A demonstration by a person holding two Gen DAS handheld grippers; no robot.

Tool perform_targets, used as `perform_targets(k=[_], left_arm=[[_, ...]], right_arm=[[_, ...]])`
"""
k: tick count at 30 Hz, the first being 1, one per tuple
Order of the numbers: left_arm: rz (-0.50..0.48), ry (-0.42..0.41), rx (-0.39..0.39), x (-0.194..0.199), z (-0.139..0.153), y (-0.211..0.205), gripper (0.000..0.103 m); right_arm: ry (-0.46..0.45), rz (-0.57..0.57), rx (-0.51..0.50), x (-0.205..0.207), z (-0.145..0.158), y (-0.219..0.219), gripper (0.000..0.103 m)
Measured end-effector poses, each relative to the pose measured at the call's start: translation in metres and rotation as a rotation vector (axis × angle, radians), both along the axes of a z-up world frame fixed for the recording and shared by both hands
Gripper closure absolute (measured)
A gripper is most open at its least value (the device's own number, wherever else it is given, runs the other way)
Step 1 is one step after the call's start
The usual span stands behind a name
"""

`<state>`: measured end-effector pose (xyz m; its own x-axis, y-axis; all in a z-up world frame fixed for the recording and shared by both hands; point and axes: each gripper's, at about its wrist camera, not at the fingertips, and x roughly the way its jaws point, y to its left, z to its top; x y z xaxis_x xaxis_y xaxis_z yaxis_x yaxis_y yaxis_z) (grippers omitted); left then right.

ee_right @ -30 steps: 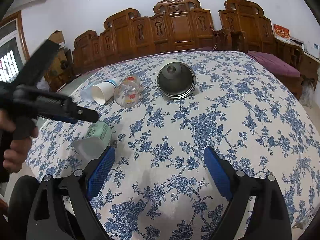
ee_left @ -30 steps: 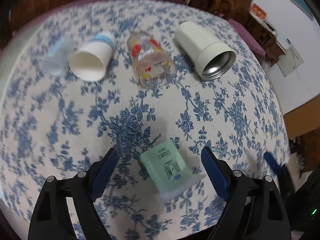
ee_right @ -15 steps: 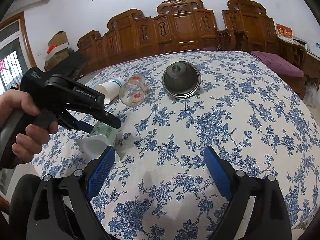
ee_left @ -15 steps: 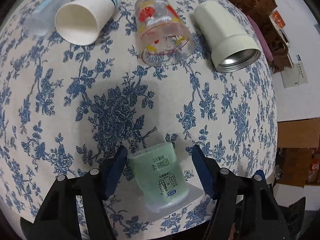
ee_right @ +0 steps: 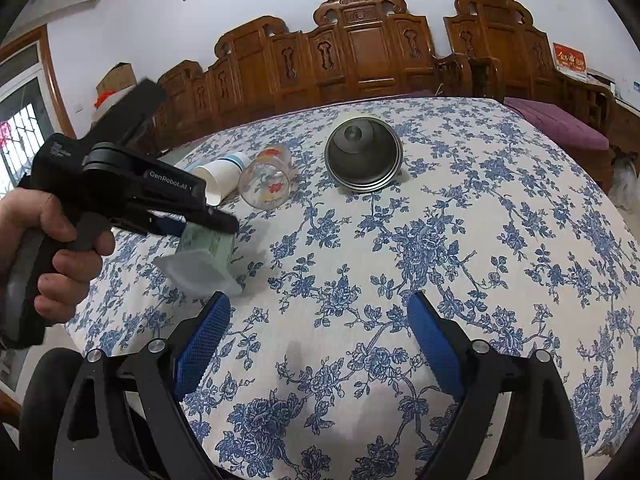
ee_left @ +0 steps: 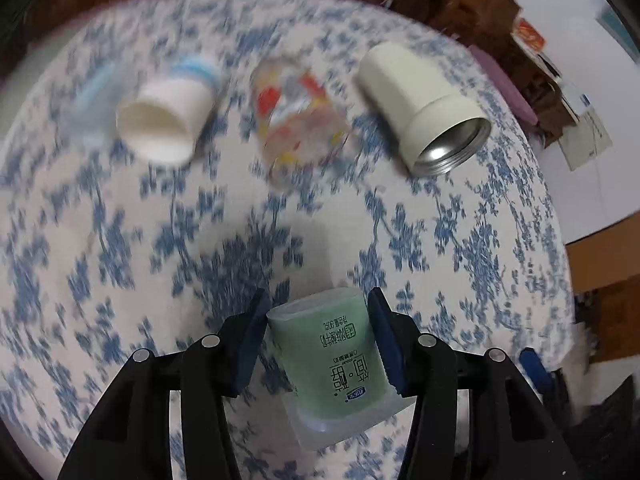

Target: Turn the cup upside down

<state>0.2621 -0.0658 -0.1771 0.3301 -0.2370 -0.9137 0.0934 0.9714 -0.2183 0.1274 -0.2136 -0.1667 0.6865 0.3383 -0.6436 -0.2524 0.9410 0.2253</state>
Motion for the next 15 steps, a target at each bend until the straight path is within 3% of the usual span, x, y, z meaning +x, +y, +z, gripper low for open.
perform_targets(k=[10,15], left_arm=[[-0.039,-0.25,0.109,0.002,0.008,-0.019,0.055],[-0.067,-0.315,0.167,-0.001,0.005,-0.024,0.055]], right_arm=[[0.013,-0.007,0.005,0.003,-0.004,-0.001,0.011],[0.018,-0.011,0.011,0.005,-0.006,-0.004,0.011]])
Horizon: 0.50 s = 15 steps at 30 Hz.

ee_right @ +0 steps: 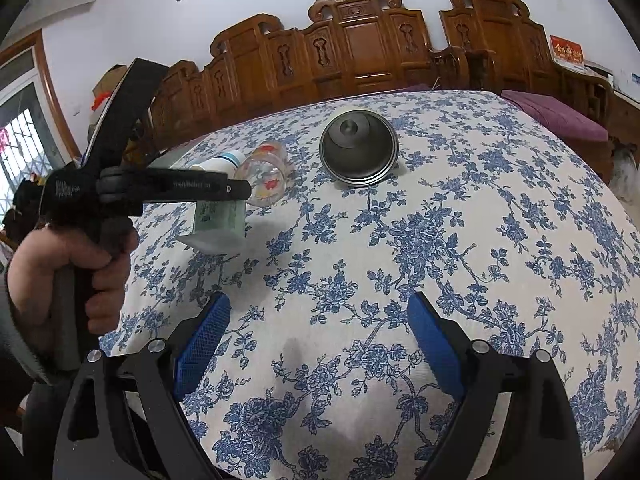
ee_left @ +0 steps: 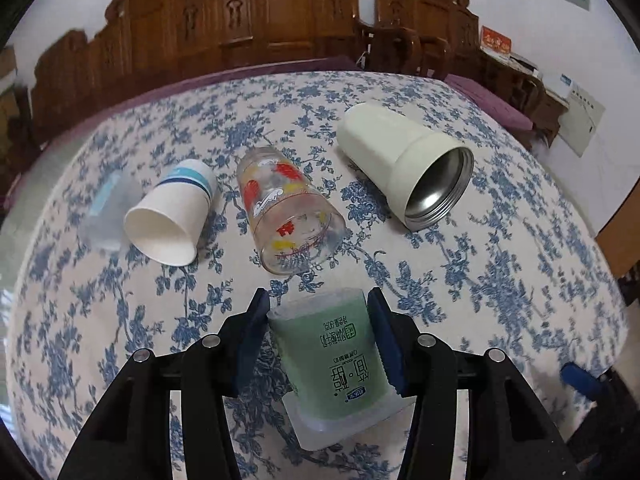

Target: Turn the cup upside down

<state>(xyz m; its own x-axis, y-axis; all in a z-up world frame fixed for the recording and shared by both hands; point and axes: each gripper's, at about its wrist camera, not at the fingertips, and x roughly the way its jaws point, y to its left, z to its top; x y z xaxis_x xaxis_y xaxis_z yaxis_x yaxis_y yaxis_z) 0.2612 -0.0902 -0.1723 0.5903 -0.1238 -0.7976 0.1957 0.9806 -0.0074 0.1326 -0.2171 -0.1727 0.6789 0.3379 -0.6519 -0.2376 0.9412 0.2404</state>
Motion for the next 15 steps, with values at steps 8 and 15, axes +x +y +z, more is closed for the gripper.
perform_targets(k=[8,15], left_arm=[[-0.051,-0.042,0.079,-0.025,-0.003,-0.004,0.055],[-0.058,-0.045,0.121,-0.05,-0.001,-0.005,0.055]], right_arm=[[-0.002,-0.001,0.001,0.0,0.0,-0.001,0.011],[-0.002,-0.012,-0.001,0.001,0.001,-0.002,0.011]])
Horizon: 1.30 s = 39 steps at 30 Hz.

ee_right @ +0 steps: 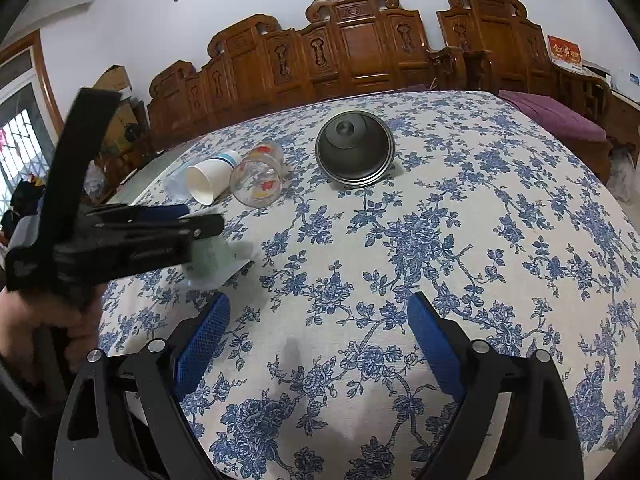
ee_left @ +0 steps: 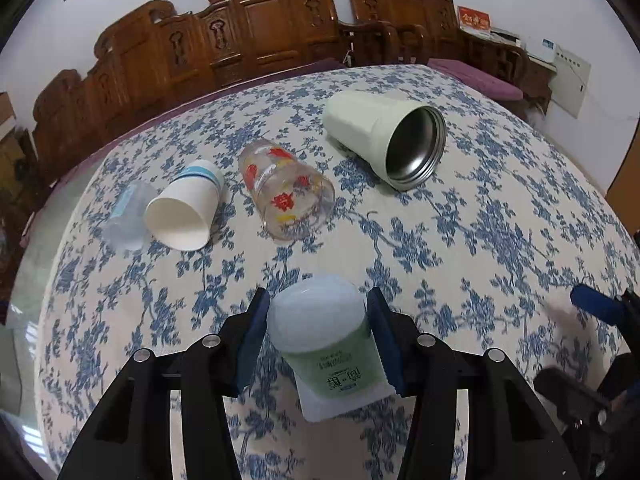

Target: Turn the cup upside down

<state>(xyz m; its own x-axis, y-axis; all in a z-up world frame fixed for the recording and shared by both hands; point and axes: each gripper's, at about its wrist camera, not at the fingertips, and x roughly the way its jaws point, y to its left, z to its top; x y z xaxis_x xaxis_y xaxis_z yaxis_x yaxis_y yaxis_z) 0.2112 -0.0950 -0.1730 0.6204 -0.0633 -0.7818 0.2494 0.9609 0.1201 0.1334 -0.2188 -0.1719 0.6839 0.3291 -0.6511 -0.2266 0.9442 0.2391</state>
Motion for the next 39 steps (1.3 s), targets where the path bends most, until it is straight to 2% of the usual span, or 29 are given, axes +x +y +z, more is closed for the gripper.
perform_targets(k=[4,8,13,15,17,20,23,34,39], left_arm=[[0.004,0.033,-0.021,-0.003,0.0,0.0,0.055],[0.026,0.029,-0.045,-0.008,0.004,0.006,0.046],[0.05,0.028,-0.089,-0.018,0.01,0.016,0.044],[0.06,0.018,-0.105,-0.025,0.015,0.022,0.038],[0.069,0.013,-0.121,-0.033,0.02,0.027,0.036],[0.082,0.001,-0.13,-0.043,0.027,0.034,0.021],[0.089,-0.01,-0.147,-0.057,0.036,0.04,0.013],[0.147,-0.009,-0.187,-0.099,0.052,0.071,0.013],[0.158,-0.064,-0.166,-0.124,0.066,0.08,0.013]], right_arm=[[-0.003,-0.003,-0.005,0.0,0.001,0.0,0.011],[-0.005,-0.012,-0.003,0.0,0.002,-0.002,0.011],[-0.014,-0.019,-0.01,-0.001,0.005,-0.001,0.011],[-0.018,-0.019,-0.009,-0.002,0.008,0.0,0.011],[-0.025,-0.017,-0.01,-0.004,0.011,0.002,0.011],[-0.035,-0.011,-0.014,-0.009,0.017,0.006,0.011],[-0.043,-0.007,-0.018,-0.014,0.024,0.01,0.011],[-0.049,-0.004,-0.023,-0.041,0.043,0.019,0.004],[-0.066,-0.018,-0.036,-0.056,0.06,0.021,0.003]])
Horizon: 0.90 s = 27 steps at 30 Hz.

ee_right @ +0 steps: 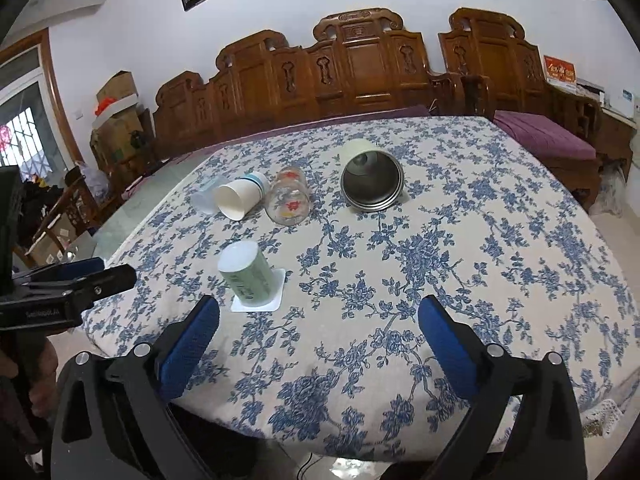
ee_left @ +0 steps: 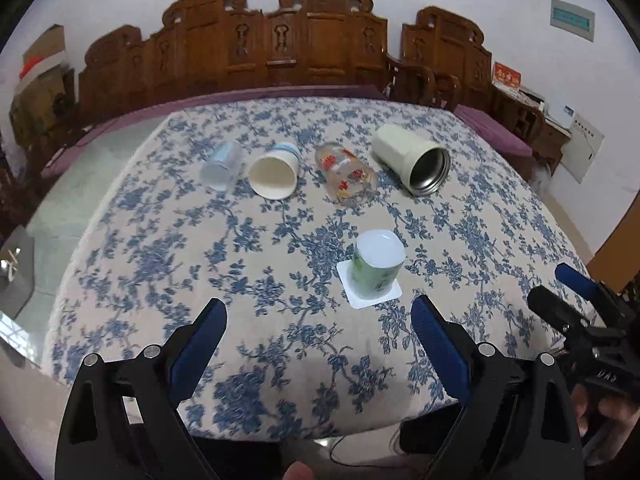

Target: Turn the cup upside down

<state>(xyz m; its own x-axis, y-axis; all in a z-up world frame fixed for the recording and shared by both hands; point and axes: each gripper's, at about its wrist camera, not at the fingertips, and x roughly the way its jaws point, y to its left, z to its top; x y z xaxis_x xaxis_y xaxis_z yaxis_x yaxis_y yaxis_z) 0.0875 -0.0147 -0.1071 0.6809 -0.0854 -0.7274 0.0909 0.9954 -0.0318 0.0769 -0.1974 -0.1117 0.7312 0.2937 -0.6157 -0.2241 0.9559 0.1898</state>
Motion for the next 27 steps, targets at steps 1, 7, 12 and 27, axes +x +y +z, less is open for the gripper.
perform_targets(k=[1,7,12,27], left_arm=[[0.002,-0.019,0.002,-0.005,0.005,0.001,0.013],[0.024,-0.152,0.031,-0.039,0.042,0.007,0.013],[0.038,-0.242,0.031,-0.067,0.07,0.009,0.013],[0.079,-0.328,0.019,-0.103,0.098,0.012,0.013]], right_arm=[[-0.007,-0.003,0.0,-0.003,0.004,0.001,0.003],[-0.107,-0.023,-0.01,-0.031,0.048,0.007,0.003],[-0.212,-0.039,-0.029,-0.058,0.086,0.011,0.003],[-0.28,-0.065,-0.056,-0.082,0.11,0.014,0.003]])
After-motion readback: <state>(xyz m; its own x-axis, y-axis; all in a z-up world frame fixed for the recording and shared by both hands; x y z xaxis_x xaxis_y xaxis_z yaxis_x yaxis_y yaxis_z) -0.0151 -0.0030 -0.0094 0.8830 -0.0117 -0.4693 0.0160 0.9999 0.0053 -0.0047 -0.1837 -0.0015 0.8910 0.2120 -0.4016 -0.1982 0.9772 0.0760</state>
